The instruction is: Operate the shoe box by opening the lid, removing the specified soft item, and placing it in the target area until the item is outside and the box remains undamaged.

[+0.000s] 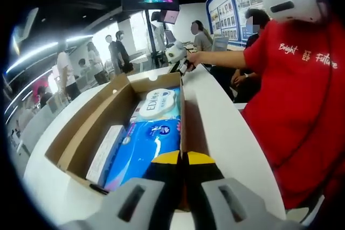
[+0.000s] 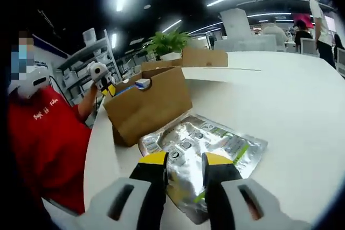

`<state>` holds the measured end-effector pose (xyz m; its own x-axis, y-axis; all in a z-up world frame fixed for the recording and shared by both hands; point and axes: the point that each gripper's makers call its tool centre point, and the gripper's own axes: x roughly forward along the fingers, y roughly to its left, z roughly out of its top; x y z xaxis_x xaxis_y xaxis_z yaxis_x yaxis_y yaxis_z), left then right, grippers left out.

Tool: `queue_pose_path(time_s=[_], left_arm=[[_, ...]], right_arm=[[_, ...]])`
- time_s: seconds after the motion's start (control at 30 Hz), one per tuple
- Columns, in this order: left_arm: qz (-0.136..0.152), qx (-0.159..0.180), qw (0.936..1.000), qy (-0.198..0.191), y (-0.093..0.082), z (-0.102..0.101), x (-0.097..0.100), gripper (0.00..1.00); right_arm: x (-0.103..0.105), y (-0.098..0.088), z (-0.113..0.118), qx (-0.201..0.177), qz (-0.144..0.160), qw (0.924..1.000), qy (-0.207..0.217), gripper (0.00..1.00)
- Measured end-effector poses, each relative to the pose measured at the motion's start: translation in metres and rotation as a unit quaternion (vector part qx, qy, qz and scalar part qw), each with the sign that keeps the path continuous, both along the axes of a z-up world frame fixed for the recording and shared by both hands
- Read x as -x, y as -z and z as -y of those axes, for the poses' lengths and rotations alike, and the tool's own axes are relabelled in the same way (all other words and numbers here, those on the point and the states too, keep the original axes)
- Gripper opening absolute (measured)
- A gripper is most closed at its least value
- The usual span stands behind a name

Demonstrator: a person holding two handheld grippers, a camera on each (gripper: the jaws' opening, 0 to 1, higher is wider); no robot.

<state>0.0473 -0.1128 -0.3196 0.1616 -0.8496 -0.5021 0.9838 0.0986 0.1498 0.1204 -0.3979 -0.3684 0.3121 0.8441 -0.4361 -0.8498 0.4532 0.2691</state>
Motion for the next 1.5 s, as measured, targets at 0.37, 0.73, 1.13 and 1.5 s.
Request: queue_pose_path(time_s=[0.37,0.73,1.13,1.5], left_arm=[[-0.008,0.0,1.0,-0.003,0.0,-0.001,-0.001,0.02],[-0.002,0.001,1.0,-0.006,0.001,-0.001,-0.001,0.02],[-0.013,0.001,0.9999,-0.01,0.001,-0.001,-0.002,0.02],[-0.013,-0.018,0.9995,-0.021,0.003,-0.001,-0.003,0.03]], right_arm=[[-0.008,-0.042,-0.008,-0.068,0.029,0.9968,0.031,0.34],[-0.012,-0.069,-0.031,-0.108,0.109,0.9877,0.029,0.41],[-0.018,-0.08,-0.041,-0.128,0.146,0.9808,0.016,0.33],[-0.009,-0.092,-0.054,-0.114,0.183,0.9764,0.01,0.27]])
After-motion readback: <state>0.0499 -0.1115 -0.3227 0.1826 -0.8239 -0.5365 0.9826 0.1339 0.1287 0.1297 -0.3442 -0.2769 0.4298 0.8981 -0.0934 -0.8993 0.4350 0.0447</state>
